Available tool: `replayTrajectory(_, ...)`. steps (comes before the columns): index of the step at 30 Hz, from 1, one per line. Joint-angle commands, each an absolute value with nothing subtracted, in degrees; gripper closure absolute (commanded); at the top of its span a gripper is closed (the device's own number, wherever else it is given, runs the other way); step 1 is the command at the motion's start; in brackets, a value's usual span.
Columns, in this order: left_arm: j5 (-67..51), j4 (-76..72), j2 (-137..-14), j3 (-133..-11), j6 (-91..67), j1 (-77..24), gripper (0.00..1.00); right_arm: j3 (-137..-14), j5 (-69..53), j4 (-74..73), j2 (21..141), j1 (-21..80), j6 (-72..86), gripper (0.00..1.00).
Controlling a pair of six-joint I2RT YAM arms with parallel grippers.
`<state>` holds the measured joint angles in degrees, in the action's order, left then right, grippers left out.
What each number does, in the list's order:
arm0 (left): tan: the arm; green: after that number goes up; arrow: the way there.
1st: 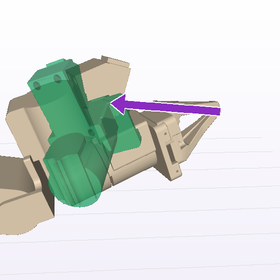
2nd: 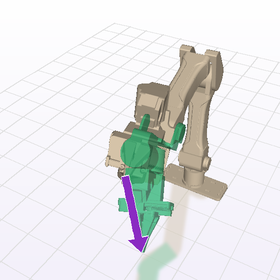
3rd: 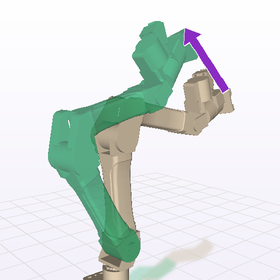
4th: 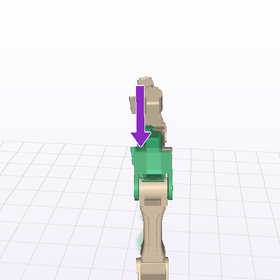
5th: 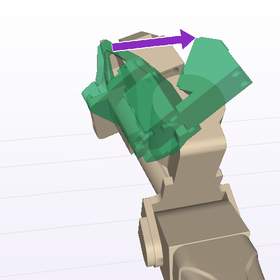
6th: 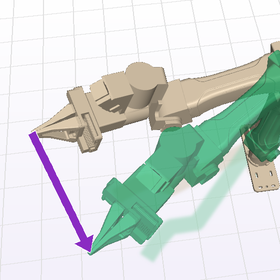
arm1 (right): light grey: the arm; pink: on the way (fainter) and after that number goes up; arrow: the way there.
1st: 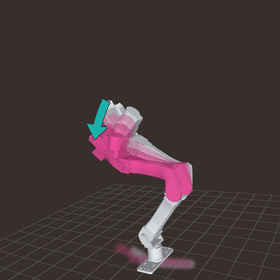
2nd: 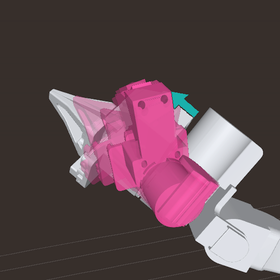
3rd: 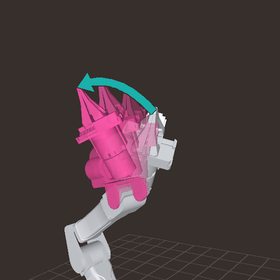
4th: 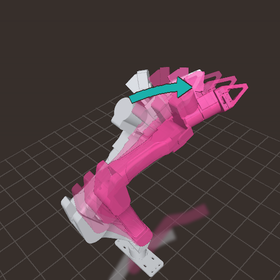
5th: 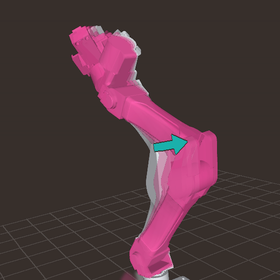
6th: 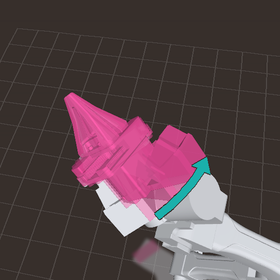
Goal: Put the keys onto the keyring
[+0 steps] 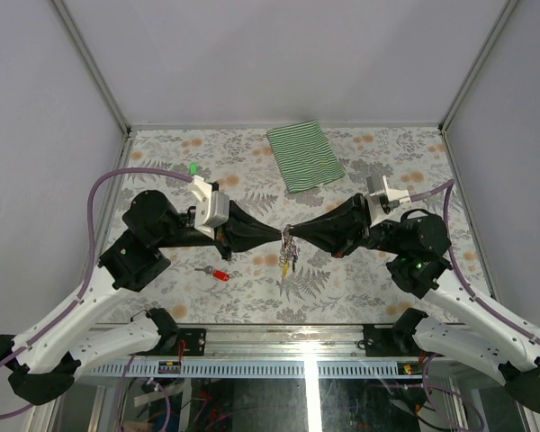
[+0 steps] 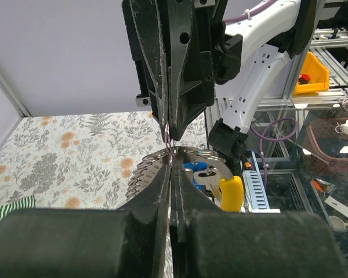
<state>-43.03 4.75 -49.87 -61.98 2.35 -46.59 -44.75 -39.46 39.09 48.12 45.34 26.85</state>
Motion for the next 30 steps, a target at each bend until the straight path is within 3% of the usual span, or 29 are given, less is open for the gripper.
replayTrajectory(1, -42.24, -0.98, -48.90, -59.74, -0.14, -46.94, 1.00, -44.05, -32.91, 54.71, 47.82, 45.61, 31.26, 1.00)
replayTrajectory(17, -41.79, -9.67, -48.67, -55.56, -4.58, -47.15, 0.99, -40.67, -22.40, 64.07, 48.32, 45.62, 34.63, 1.00)
replayTrajectory(30, -41.02, -17.05, -50.60, -51.94, -8.41, -48.23, 0.99, -40.86, -20.54, 66.53, 49.57, 45.61, 35.20, 1.00)
